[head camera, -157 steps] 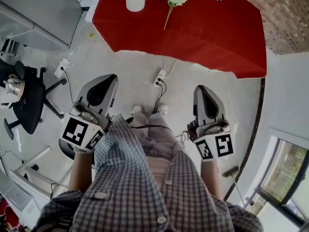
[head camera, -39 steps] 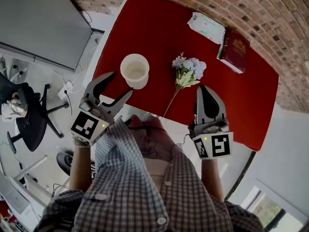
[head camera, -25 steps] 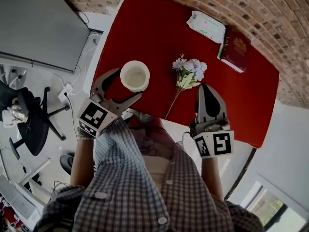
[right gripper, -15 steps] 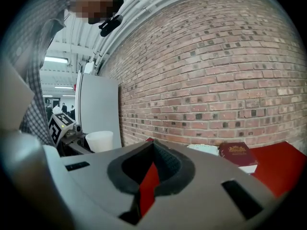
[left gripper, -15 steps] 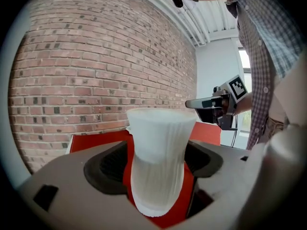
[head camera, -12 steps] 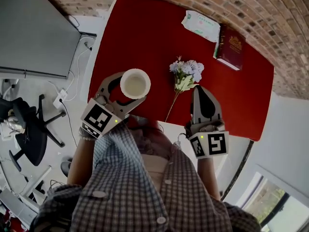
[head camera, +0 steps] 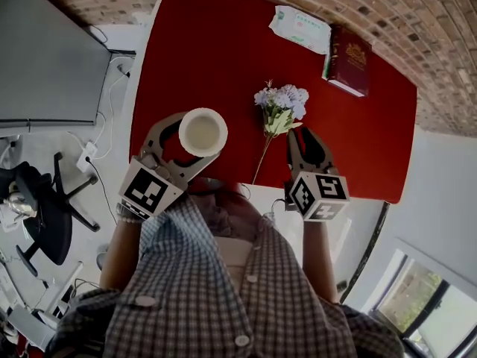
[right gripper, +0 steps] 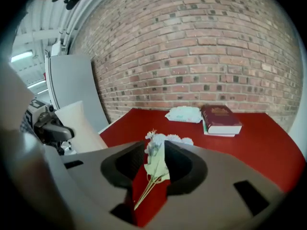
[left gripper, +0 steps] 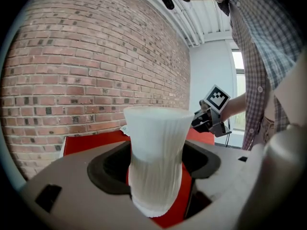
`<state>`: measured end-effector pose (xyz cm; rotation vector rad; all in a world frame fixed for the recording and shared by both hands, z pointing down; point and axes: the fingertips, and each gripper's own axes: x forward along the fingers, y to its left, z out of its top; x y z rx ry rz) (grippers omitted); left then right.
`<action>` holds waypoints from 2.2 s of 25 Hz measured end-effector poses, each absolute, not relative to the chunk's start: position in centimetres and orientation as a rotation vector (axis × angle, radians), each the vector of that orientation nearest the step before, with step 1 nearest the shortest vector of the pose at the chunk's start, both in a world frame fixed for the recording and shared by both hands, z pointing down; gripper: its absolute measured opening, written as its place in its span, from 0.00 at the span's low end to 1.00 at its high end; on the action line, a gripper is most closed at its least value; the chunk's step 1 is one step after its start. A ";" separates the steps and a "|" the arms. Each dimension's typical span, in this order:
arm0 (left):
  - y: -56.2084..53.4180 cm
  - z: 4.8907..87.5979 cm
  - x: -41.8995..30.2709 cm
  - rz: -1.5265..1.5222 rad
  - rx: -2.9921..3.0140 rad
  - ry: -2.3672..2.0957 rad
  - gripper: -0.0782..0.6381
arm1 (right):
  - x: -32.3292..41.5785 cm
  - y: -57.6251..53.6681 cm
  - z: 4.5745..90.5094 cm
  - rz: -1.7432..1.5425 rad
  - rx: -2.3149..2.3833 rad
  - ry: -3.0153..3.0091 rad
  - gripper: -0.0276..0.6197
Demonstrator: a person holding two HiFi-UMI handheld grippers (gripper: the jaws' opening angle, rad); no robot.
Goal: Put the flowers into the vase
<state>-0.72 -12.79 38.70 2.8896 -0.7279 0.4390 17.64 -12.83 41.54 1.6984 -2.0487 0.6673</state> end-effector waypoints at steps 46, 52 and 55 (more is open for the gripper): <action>-12.6 38.8 -0.7 0.425 2.908 -0.682 0.58 | 15.5 -16.0 47.1 0.982 1.762 -2.103 0.16; -12.8 38.8 -0.7 0.421 2.912 -0.686 0.58 | 13.9 -18.3 39.4 0.831 1.791 -2.331 0.16; -12.8 38.8 -0.7 0.414 2.913 -0.682 0.58 | 13.0 -19.1 35.3 0.742 1.802 -2.440 0.16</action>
